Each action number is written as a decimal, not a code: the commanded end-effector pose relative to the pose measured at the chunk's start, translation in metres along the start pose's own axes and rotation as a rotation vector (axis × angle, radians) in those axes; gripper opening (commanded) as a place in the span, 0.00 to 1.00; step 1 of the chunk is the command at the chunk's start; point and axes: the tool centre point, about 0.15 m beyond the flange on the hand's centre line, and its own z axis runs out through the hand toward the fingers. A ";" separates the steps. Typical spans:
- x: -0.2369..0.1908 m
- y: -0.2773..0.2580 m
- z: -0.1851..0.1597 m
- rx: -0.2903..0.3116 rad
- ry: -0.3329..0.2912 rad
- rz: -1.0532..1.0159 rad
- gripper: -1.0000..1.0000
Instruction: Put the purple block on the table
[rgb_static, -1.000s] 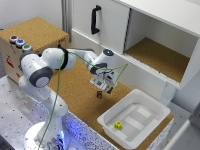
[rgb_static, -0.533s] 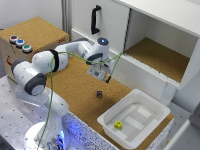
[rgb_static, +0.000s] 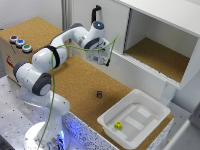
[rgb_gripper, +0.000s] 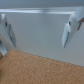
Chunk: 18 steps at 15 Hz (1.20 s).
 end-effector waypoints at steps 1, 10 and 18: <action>0.019 -0.001 -0.006 0.056 -0.073 -0.009 1.00; 0.019 -0.067 0.014 -0.007 -0.076 0.007 1.00; 0.084 -0.128 0.000 -0.106 -0.115 0.159 1.00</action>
